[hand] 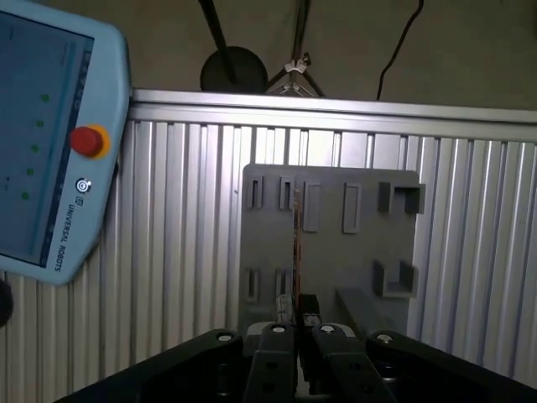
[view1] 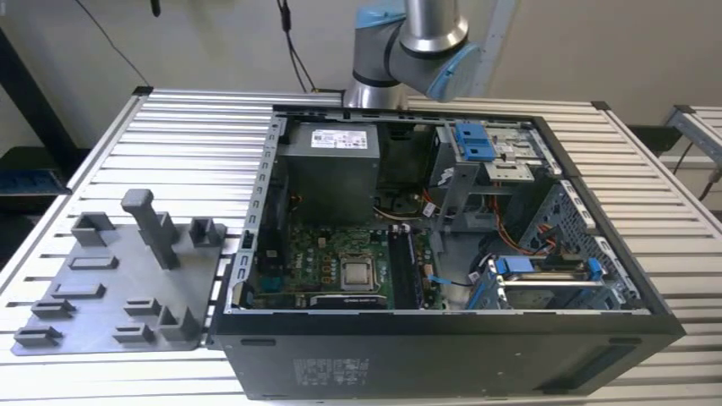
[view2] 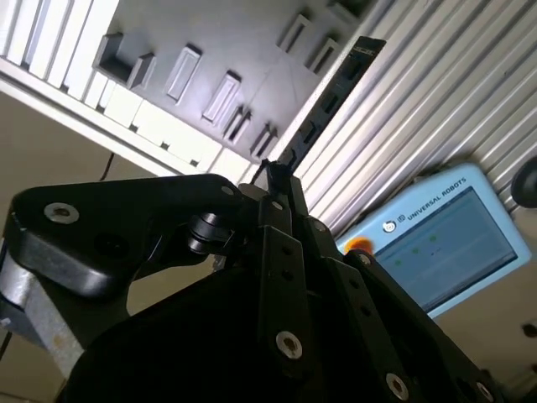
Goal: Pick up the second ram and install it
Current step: 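Pick up the second ram and move it above second insertion slot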
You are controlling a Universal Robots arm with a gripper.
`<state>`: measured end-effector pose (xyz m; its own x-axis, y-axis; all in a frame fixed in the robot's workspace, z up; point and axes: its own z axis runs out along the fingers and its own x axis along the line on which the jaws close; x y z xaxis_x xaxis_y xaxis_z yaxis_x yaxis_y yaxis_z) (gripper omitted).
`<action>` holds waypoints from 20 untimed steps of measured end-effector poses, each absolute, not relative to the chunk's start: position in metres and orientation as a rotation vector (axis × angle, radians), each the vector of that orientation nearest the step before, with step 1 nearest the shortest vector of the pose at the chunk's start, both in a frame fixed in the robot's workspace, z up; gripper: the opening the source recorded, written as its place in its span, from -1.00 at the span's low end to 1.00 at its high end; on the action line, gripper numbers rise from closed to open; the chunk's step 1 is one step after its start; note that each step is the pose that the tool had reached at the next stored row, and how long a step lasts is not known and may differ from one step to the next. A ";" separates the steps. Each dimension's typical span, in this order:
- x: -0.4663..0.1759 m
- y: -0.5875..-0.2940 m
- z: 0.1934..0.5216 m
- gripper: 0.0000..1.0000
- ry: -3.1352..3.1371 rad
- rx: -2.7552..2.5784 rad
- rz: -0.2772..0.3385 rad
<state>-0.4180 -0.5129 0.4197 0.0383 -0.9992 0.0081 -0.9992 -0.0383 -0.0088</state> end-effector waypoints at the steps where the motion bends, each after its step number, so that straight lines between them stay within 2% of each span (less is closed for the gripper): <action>1: -0.418 -0.513 0.422 -0.73 2.178 -2.263 -0.019; 9: -0.418 -0.513 0.438 -0.73 2.178 -2.263 -0.019; 20: -0.417 -0.513 0.438 -0.73 2.178 -2.263 -0.019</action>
